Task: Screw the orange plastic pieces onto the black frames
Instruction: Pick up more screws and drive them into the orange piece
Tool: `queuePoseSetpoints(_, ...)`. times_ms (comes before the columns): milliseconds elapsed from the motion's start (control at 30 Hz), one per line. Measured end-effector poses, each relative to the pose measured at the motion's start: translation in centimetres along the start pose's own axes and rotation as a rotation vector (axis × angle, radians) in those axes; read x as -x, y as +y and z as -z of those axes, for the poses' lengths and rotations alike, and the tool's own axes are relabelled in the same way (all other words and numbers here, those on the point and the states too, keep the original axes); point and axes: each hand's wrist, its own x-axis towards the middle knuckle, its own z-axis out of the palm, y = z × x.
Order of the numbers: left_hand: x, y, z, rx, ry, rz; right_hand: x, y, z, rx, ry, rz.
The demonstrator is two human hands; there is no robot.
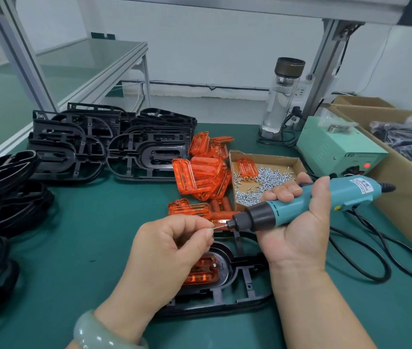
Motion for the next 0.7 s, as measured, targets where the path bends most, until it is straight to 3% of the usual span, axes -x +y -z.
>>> queuePoseSetpoints(233, -0.1, -0.3, 1.2, -0.052, -0.033, -0.009, 0.0, 0.1, 0.1, 0.026, 0.018, 0.015)
queuePoseSetpoints(400, -0.1, -0.8, 3.7, -0.285, 0.006, -0.034, -0.1, 0.0, 0.1, 0.047, 0.031, 0.027)
queuePoseSetpoints(533, 0.8, -1.8, 5.7, -0.529, -0.132, 0.026, -0.2, 0.0, 0.2, 0.059, 0.035, 0.029)
queuePoseSetpoints(700, 1.1, -2.7, 6.3, -0.598, -0.27, 0.085, -0.1, -0.2, 0.3, 0.064, 0.034, 0.042)
